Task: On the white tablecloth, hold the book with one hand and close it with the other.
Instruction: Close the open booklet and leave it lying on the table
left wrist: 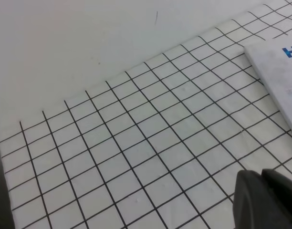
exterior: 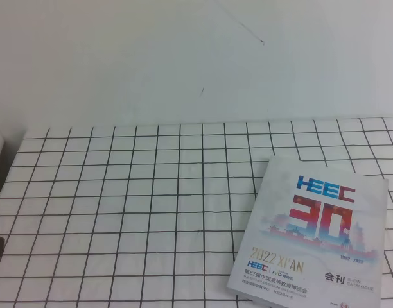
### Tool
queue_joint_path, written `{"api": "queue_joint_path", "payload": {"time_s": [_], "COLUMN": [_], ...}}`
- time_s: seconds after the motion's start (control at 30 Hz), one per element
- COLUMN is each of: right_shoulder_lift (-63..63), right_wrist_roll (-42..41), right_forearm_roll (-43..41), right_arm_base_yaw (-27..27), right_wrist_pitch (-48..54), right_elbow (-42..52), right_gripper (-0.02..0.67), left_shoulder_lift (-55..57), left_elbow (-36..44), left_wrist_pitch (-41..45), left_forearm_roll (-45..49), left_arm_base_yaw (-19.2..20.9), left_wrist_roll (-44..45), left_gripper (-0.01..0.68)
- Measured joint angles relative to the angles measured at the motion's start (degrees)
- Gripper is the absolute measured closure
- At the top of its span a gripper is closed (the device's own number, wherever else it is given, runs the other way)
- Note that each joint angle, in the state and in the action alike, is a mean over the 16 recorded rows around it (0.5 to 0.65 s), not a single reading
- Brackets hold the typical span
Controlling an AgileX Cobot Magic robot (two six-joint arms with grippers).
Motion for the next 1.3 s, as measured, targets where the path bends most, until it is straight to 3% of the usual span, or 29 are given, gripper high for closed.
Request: {"api": "queue_joint_path", "payload": {"time_s": [0.37, 0.67, 0.9, 1.3], "right_shoulder_lift": [0.00, 0.00, 0.00, 0.00], "right_wrist_roll": [-0.13, -0.17, -0.17, -0.17], "right_forearm_roll": [0.03, 0.03, 0.03, 0.23], "right_arm_base_yaw": [0.00, 0.00, 0.00, 0.00], "right_wrist_pitch": [0.48, 1.90, 3.74, 4.97], "right_elbow": [4.19, 6.41, 7.07, 7.13], "right_gripper": [0.652, 0.652, 0.652, 0.652], "left_shoulder_lift": [-1.32, -7.35, -13.43, -22.57], "left_elbow": [3.33, 16.01, 28.52, 38.18], "left_wrist_pitch": [-0.35, -5.52, -14.53, -21.97], "left_forearm_roll": [1.35, 4.22, 1.54, -6.90], "left_arm_base_yaw": [0.03, 2.66, 8.43, 21.89], "left_wrist_roll": [-1.79, -13.40, -17.83, -9.09], "left_gripper": [0.676, 0.676, 0.676, 0.676]}}
